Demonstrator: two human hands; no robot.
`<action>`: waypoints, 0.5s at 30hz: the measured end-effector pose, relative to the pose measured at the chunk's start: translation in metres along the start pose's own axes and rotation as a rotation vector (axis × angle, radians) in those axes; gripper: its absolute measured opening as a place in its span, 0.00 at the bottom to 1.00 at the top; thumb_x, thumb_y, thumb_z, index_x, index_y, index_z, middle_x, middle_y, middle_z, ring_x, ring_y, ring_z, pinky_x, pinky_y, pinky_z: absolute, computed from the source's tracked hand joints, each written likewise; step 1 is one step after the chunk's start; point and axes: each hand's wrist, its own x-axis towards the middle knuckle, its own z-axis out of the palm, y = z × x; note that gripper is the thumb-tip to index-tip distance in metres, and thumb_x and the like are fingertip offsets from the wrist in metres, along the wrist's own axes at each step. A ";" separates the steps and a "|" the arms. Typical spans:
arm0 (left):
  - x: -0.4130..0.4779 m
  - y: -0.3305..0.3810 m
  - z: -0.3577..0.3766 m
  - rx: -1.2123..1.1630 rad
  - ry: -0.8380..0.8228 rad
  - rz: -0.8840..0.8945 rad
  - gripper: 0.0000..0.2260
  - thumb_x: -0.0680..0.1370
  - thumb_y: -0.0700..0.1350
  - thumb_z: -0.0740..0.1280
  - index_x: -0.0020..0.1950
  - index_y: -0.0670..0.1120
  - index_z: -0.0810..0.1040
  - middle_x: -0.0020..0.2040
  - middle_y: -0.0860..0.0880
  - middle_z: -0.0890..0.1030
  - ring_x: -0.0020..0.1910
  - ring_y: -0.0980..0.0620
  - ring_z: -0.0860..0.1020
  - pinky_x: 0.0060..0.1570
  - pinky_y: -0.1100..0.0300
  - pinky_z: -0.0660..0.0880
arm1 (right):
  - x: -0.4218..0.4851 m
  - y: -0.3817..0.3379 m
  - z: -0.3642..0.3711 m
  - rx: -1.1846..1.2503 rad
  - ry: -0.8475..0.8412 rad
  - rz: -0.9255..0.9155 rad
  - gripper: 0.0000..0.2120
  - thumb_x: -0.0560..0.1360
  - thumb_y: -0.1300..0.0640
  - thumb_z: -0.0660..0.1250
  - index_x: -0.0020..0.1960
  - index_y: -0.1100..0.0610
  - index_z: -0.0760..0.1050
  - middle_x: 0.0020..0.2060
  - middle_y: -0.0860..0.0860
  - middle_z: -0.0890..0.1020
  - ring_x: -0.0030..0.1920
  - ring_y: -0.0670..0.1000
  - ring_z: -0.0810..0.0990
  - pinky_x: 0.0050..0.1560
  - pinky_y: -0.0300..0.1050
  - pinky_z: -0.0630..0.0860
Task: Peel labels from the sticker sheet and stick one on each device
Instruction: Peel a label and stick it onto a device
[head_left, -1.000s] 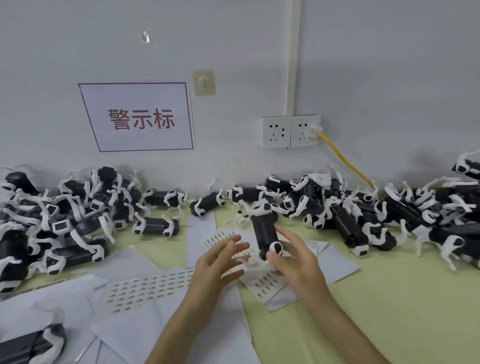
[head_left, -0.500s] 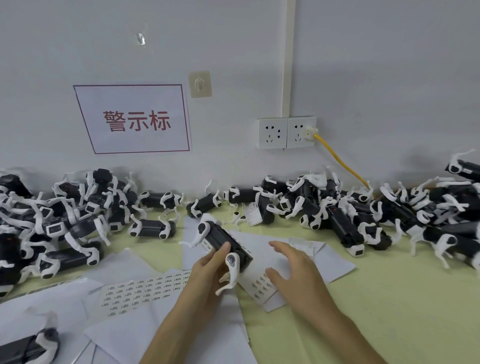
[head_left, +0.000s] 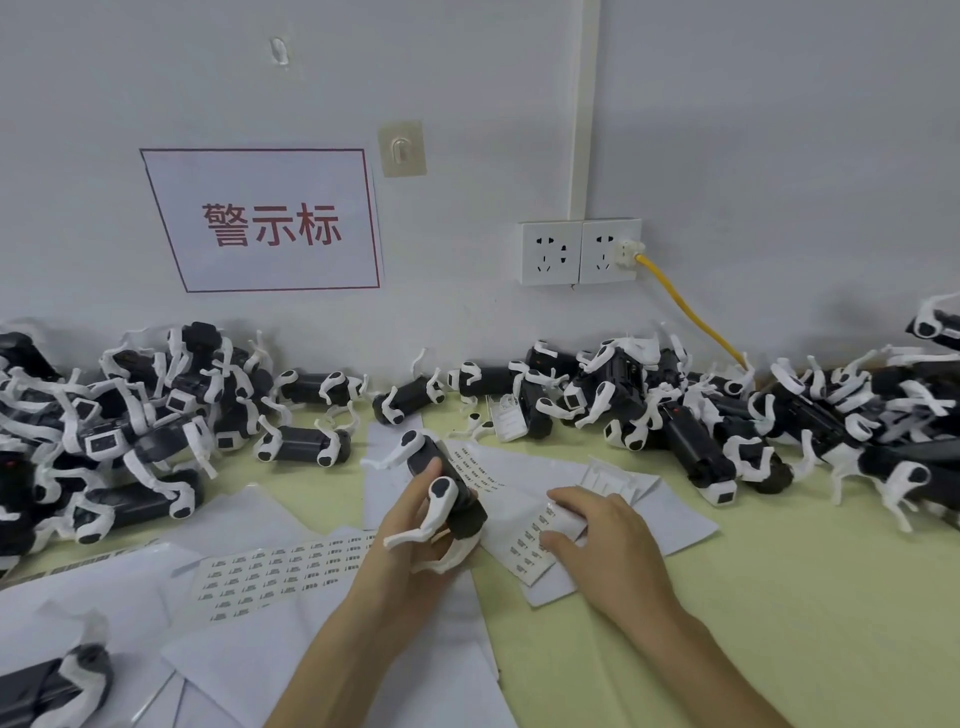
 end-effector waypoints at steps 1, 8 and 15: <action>0.001 0.000 -0.003 0.007 0.026 -0.003 0.15 0.82 0.49 0.64 0.38 0.47 0.82 0.41 0.44 0.77 0.44 0.46 0.76 0.57 0.49 0.70 | 0.000 0.000 -0.001 0.005 0.019 0.010 0.20 0.76 0.48 0.72 0.67 0.41 0.76 0.58 0.43 0.79 0.58 0.47 0.77 0.61 0.41 0.72; 0.006 -0.002 -0.004 0.066 0.002 -0.059 0.13 0.78 0.52 0.67 0.39 0.47 0.85 0.45 0.47 0.82 0.43 0.51 0.81 0.55 0.55 0.70 | 0.004 0.004 -0.002 0.147 0.082 -0.022 0.12 0.77 0.58 0.72 0.59 0.49 0.83 0.47 0.41 0.84 0.45 0.39 0.79 0.53 0.37 0.77; 0.016 -0.012 -0.021 0.120 0.034 -0.044 0.23 0.78 0.55 0.72 0.64 0.39 0.79 0.53 0.43 0.79 0.72 0.40 0.72 0.59 0.51 0.73 | 0.007 0.004 0.005 0.015 -0.024 -0.056 0.13 0.74 0.46 0.75 0.57 0.45 0.84 0.61 0.40 0.79 0.61 0.47 0.72 0.64 0.40 0.66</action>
